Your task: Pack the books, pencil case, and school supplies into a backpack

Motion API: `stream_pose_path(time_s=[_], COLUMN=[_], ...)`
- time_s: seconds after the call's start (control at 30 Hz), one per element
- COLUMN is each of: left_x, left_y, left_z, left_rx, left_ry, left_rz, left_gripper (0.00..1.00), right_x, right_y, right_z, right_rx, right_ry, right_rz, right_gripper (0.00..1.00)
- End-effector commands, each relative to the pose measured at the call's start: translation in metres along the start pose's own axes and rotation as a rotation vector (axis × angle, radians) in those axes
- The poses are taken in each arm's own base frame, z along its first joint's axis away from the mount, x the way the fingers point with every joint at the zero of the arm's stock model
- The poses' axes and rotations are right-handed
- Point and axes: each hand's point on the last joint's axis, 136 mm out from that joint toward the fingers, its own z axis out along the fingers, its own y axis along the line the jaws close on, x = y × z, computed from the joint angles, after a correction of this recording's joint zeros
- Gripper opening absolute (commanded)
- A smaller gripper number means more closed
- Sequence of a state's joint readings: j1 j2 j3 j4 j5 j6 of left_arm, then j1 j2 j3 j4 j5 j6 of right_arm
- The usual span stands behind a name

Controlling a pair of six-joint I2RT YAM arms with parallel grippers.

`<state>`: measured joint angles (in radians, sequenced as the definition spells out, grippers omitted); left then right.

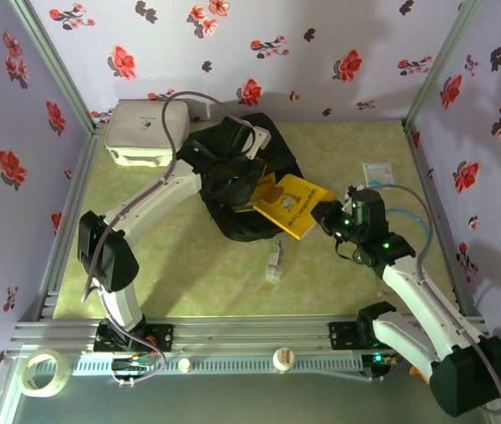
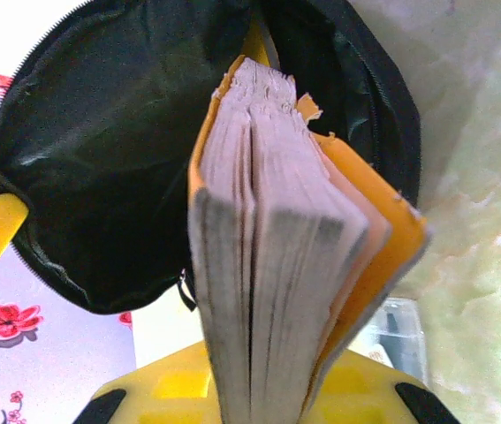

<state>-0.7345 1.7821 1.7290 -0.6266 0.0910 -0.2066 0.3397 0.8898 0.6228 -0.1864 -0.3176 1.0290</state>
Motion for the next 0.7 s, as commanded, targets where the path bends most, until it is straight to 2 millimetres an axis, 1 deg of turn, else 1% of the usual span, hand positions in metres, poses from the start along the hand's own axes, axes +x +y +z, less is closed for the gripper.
stream_pose_path(time_s=[0.0,0.07,0.23,0.33,0.43,0.53,0.6,0.67], left_x=[-0.038,-0.043,-0.051,-0.053,-0.057,-0.058,-0.059,-0.058], left_y=[-0.022,-0.026,-0.031,-0.034,-0.035,-0.037,-0.038,-0.037], left_z=[-0.03,-0.033,-0.038,-0.04,-0.042,-0.044,-0.044,-0.043], left_rx=[0.103,0.121,0.143,0.16,0.172,0.182,0.186,0.187], left_ry=[-0.157,-0.175,-0.2,-0.214,-0.23,-0.233,-0.237,-0.234], left_rz=[-0.012,-0.007,-0.026,-0.036,-0.045,-0.055,-0.065,-0.075], left_gripper=[0.0,0.0,0.0,0.0,0.0,0.0,0.0,0.0], right_x=[-0.02,-0.023,-0.033,-0.037,-0.034,-0.027,-0.021,-0.016], right_y=[0.042,0.043,0.032,0.024,0.017,0.011,0.004,-0.004], right_z=[0.002,0.008,0.021,0.034,0.051,0.069,0.081,0.091], right_rx=[-0.184,-0.196,-0.157,-0.112,-0.059,0.004,0.063,0.11], right_ry=[-0.079,-0.088,-0.14,-0.161,-0.147,-0.133,-0.133,-0.144], right_rz=[-0.006,0.005,0.072,0.097,0.12,0.134,0.146,0.175], right_gripper=[0.06,0.05,0.07,0.07,0.07,0.08,0.1,0.15])
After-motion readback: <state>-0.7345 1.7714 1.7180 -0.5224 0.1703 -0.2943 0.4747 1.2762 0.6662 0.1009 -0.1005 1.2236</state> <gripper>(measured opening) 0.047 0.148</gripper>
